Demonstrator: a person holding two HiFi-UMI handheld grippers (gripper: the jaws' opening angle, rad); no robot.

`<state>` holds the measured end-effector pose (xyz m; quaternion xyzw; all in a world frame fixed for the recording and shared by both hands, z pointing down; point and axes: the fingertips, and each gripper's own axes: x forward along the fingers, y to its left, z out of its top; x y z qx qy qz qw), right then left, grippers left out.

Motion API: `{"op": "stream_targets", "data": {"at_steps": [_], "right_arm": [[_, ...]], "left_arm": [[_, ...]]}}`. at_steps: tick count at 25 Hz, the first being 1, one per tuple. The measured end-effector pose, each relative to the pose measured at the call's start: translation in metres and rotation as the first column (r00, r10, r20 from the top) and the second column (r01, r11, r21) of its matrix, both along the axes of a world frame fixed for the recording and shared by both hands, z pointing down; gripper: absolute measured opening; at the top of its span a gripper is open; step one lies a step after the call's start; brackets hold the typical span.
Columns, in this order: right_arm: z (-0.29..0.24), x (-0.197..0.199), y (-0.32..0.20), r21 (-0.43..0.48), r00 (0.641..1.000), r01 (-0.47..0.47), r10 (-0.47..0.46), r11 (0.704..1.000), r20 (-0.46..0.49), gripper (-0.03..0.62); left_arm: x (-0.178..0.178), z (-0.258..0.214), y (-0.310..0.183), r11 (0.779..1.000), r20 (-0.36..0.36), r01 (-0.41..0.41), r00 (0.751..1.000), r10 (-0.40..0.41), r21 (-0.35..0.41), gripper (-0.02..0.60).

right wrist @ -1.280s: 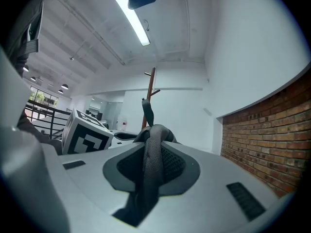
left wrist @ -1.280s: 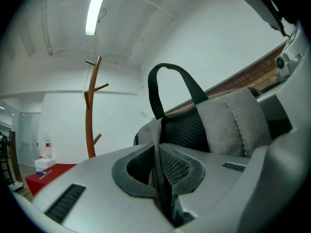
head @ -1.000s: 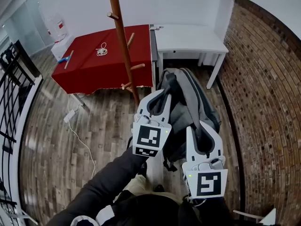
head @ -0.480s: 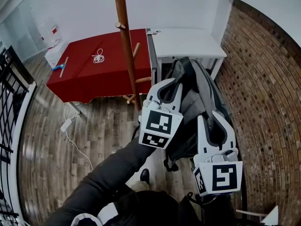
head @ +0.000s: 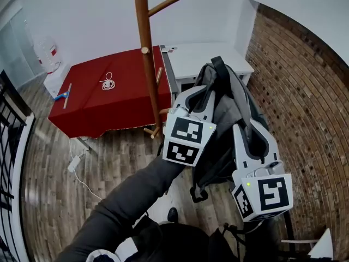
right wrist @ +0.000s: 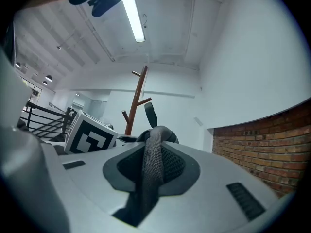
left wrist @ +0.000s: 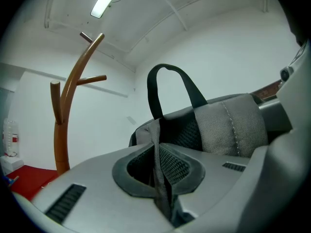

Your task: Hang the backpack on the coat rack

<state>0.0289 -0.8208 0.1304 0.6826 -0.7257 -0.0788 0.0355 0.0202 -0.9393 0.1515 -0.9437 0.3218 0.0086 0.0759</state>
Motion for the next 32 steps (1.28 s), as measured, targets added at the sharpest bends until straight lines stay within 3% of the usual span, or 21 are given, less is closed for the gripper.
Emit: {"op": "stream_targets", "data": {"at_steps": [6, 15, 32], "right_arm": [[-0.027, -0.006, -0.019, 0.024, 1.000, -0.028, 0.028, 0.999, 0.000, 0.061], [-0.052, 0.001, -0.043, 0.068, 0.999, -0.037, 0.037, 0.997, -0.005, 0.060], [-0.074, 0.045, -0.111, 0.084, 0.999, 0.050, -0.048, 0.995, -0.021, 0.061]], "left_arm": [[-0.003, -0.025, -0.018, 0.999, -0.040, -0.049, 0.998, 0.048, -0.015, 0.035], [0.006, -0.056, -0.041, 0.998, -0.055, -0.049, 0.997, 0.052, 0.049, 0.035], [0.042, -0.078, -0.107, 0.998, -0.103, 0.039, 0.994, -0.033, 0.057, 0.035]]}}
